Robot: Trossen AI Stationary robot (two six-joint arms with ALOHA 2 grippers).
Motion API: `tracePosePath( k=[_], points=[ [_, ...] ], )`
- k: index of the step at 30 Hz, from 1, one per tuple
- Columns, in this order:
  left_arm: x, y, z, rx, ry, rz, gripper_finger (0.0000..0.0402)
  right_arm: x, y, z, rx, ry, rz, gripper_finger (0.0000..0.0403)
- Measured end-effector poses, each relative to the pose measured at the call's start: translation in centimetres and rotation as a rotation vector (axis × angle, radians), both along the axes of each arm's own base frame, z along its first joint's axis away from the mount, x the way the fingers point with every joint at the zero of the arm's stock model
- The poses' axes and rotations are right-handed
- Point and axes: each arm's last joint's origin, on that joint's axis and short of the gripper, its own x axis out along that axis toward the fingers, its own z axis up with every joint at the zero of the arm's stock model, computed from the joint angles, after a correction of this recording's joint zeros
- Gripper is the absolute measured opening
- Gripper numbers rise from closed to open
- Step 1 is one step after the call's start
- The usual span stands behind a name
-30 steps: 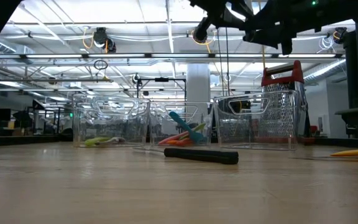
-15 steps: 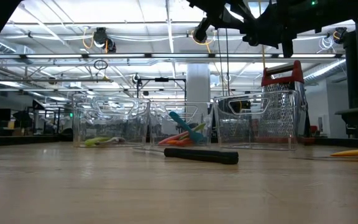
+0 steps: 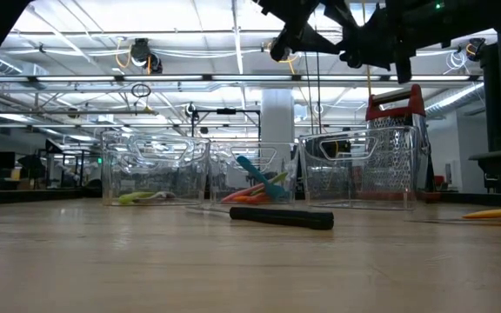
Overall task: Pick & Place Kitchen Items
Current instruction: Put the left silver kitchen knife in the right bin
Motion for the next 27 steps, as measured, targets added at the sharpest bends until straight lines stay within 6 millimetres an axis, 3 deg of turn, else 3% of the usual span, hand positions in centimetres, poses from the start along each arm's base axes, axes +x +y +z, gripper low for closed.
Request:
tracePosePath(
  k=[8, 17, 27],
  points=[
    [-2.0, 0.8, 1.0, 0.057, 0.132, -0.059, 0.0271, -0.3, -0.2, 0.1, 0.04, -0.018, -0.036, 0.009],
    [-6.1, 2.2, 4.1, 0.139, 0.24, 0.151, 0.0278, -1.1, -1.5, -0.3, 0.259, -0.073, -0.103, 0.009],
    [-8.1, 2.8, 3.0, 0.178, 0.46, 0.301, 0.0278, -1.2, -2.6, -2.4, 0.591, 0.001, -0.063, 0.009]
  ],
)
